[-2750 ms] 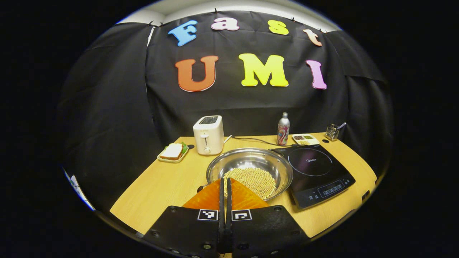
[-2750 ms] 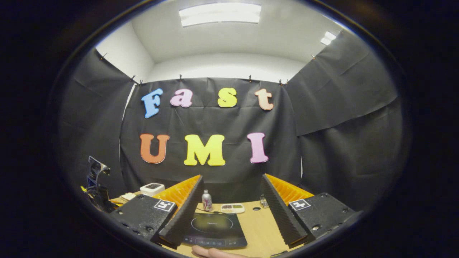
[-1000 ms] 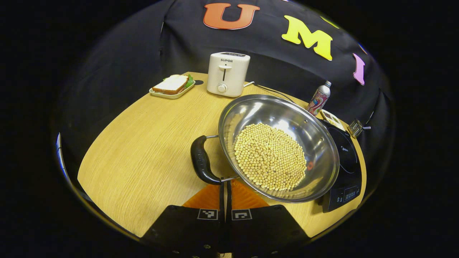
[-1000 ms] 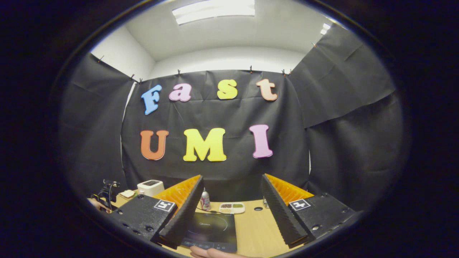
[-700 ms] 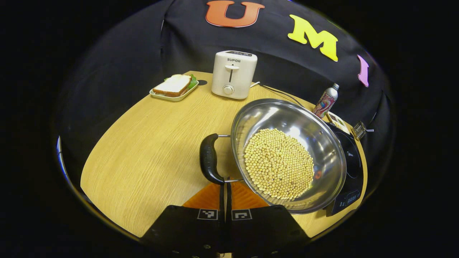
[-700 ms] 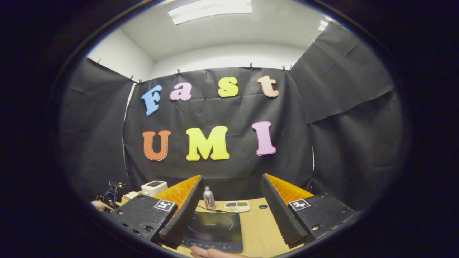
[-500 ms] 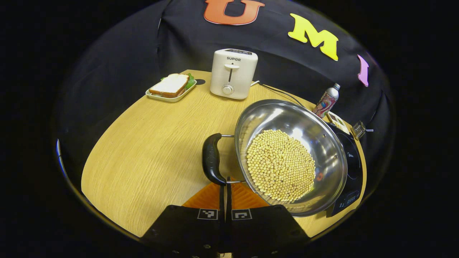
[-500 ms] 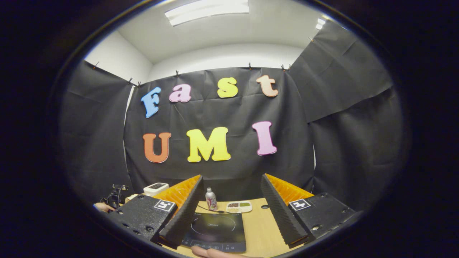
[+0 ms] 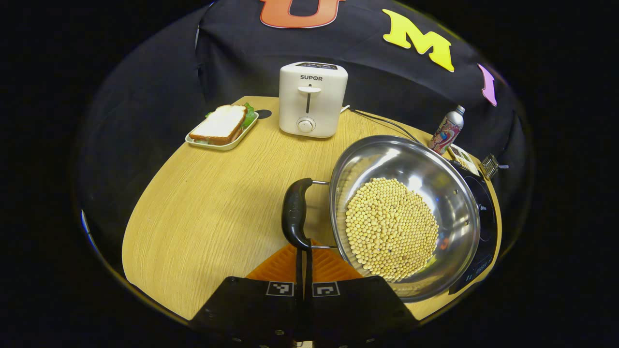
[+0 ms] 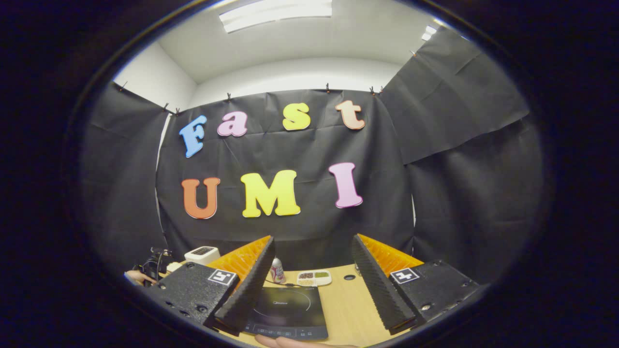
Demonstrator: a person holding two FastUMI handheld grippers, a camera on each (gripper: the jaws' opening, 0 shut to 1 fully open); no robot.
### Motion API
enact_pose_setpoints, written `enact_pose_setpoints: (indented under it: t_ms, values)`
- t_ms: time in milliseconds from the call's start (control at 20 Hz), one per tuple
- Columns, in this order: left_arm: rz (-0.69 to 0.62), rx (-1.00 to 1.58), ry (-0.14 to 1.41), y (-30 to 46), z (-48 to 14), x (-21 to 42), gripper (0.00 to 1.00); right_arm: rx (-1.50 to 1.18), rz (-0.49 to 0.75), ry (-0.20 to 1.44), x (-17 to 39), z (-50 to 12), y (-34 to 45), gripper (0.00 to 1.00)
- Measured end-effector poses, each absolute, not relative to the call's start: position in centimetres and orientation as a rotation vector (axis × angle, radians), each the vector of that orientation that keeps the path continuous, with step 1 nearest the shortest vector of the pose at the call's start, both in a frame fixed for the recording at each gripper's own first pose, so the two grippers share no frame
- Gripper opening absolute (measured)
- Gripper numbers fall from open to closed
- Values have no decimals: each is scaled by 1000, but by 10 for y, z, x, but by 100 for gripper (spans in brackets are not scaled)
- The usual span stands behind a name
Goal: First push the handle of the pot to place it horizontally, then grasp the pot with both hands and set it on the induction cooktop.
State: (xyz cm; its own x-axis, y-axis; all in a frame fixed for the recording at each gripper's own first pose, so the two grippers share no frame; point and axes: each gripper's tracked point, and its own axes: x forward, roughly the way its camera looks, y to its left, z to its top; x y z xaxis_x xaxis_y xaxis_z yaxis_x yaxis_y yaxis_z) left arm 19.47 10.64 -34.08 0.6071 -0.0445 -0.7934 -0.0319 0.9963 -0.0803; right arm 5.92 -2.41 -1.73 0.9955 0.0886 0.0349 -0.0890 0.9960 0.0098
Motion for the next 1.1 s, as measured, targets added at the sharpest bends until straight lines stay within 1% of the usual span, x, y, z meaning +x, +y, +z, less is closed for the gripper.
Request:
enact_pose_setpoints:
  t_ms: [200, 250, 300, 350, 400, 450, 500, 550, 600, 650, 750, 800, 850, 900, 950, 1000, 1050, 1100]
  values:
    - [-3, -69, 921, 111, -341, 208, 0, 13, 91, -53, 59, -12, -17, 96]
    - [1, -58, 921, 112, -341, 211, 11, 12, 90, -54, 60, -14, -16, 96]
    - [3, -51, 922, 114, -341, 213, 0, 10, 86, -52, 61, -15, -16, 96]
    - [2, -50, 922, 114, -341, 215, 0, 7, 84, -48, 61, -17, -15, 96]
    - [2, -53, 921, 114, -340, 216, 10, 6, 84, -44, 61, -17, -14, 96]
    - [2, -56, 922, 115, -341, 216, 10, 5, 85, -41, 62, -17, -12, 96]
    - [2, -57, 920, 115, -341, 216, 0, 6, 87, -40, 63, -17, -10, 96]
    - [3, -60, 920, 118, -340, 216, 0, 5, 87, -38, 63, -18, -9, 96]
    - [8, -62, 913, 120, -337, 215, 10, 2, 87, -35, 63, -20, -7, 96]
    - [10, -71, 909, 122, -335, 214, 0, -2, 87, -33, 64, -21, -4, 96]
    - [3, -85, 899, 119, -329, 210, 0, -16, 86, -22, 68, -26, 2, 96]
    - [1, -88, 891, 120, -327, 208, 10, -23, 88, -14, 69, -30, 6, 96]
    - [0, -85, 881, 120, -323, 206, 0, -30, 93, -3, 70, -35, 11, 100]
    - [8, -68, 869, 123, -319, 207, 1, -35, 98, 10, 72, -39, 16, 96]
    - [11, -47, 845, 126, -314, 205, 17, -39, 103, 22, 75, -45, 21, 96]
    - [6, -34, 813, 127, -307, 205, 20, -45, 106, 34, 77, -50, 25, 96]
    - [9, -32, 790, 129, -301, 204, 30, -52, 110, 45, 79, -54, 30, 96]
    - [24, -36, 764, 133, -295, 203, 45, -58, 115, 57, 81, -58, 35, 96]
